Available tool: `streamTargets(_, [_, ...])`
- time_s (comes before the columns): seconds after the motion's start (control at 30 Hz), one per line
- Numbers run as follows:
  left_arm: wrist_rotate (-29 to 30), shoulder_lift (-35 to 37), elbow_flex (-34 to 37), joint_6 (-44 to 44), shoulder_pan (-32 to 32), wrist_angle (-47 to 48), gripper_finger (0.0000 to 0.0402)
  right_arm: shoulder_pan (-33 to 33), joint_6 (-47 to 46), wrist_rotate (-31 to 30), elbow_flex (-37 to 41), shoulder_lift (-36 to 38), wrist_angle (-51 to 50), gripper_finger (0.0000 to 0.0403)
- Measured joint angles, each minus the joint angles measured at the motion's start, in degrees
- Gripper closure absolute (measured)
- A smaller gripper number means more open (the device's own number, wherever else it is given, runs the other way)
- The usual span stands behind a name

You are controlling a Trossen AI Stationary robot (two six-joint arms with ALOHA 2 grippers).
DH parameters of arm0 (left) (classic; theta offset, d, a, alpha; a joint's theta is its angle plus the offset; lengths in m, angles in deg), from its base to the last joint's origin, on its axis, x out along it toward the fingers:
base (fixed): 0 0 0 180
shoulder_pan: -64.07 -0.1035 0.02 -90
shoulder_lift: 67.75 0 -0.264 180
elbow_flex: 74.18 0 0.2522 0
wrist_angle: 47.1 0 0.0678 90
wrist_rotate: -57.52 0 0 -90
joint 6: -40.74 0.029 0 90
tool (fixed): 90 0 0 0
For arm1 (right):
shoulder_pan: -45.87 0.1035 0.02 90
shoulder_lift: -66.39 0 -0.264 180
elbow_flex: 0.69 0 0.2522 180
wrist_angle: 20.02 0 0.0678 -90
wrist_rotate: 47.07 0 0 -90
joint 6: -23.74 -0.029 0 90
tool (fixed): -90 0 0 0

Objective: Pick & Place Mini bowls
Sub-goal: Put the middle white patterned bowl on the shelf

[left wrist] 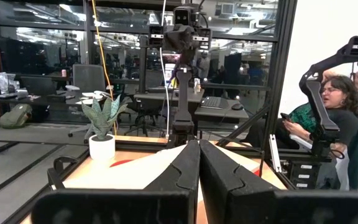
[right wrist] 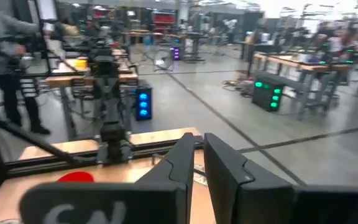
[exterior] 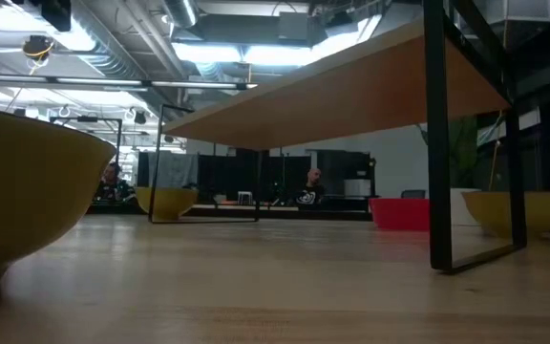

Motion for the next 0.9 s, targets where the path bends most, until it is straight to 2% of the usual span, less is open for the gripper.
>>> streamTargets(0.13, [0.0,0.0,0.0,0.0,0.0,0.0,0.0398,-2.6,-0.2,4.9,0.0,-0.7,0.2,0.0363])
streamTargets(0.53, [0.0,0.0,0.0,0.0,0.0,0.0,0.0398,-9.5,-0.4,5.0,0.0,-1.1,-0.6,0.0363])
streamTargets(0.9, [0.0,0.0,0.0,0.0,0.0,0.0,0.0398,-15.5,-0.5,5.0,0.0,-1.4,-7.9,0.0363])
